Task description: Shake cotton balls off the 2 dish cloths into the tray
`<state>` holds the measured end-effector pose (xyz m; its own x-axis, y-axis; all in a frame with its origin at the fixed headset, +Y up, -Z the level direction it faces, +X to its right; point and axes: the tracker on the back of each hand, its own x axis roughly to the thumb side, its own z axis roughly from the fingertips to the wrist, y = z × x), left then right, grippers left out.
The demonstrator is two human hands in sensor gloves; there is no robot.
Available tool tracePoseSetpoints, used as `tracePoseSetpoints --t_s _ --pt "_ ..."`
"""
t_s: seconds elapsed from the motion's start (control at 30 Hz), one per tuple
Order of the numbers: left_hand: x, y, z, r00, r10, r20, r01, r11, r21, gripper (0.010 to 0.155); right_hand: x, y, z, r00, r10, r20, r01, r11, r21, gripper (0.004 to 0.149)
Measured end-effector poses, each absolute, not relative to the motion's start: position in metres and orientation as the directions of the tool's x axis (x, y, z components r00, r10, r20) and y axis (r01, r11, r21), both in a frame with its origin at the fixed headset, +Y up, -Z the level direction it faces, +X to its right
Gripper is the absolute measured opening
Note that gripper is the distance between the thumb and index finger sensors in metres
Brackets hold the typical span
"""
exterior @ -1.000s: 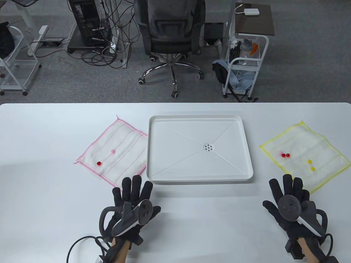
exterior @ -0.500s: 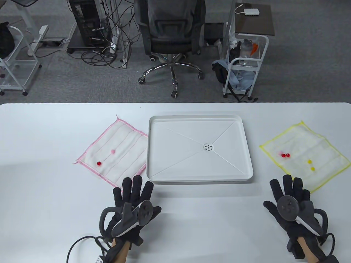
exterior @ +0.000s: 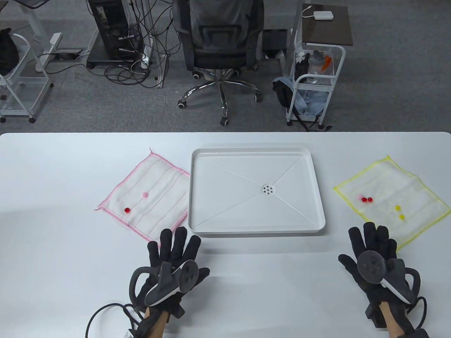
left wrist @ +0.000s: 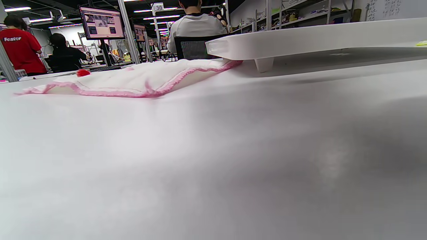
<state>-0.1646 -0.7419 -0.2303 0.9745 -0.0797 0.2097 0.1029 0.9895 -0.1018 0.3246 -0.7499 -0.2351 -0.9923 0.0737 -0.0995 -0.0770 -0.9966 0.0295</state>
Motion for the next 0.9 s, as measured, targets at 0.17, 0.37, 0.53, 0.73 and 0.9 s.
tracePoseSetpoints --t_s 0.17,0.37,0.53,0.73,0.9 --pt "-0.156 -0.747 -0.232 0.965 -0.093 0.245 0.126 0.985 -0.122 0.082 0.311 -0.751 -0.235 -0.959 0.250 -0.138 -0.251 -0.968 -0.009 0.075" --pt "-0.149 -0.749 -0.235 0.964 -0.104 0.243 0.140 0.981 -0.135 0.082 0.319 -0.766 -0.245 -0.976 0.149 -0.160 -0.163 -0.984 0.078 0.075" --pt "-0.152 -0.749 -0.237 0.970 -0.108 0.216 0.139 0.981 -0.136 0.083 0.306 -0.762 -0.245 -0.992 0.090 -0.087 -0.097 -0.992 0.081 0.075" --pt "-0.161 -0.744 -0.236 0.978 -0.084 0.189 0.108 0.987 -0.117 0.083 0.323 -0.751 -0.241 -0.987 0.090 -0.134 -0.095 -0.995 0.032 0.075" --pt "-0.162 -0.744 -0.236 0.980 -0.074 0.187 0.095 0.990 -0.108 0.082 0.368 -0.749 -0.242 -0.946 0.134 -0.294 -0.146 -0.989 0.018 0.075"
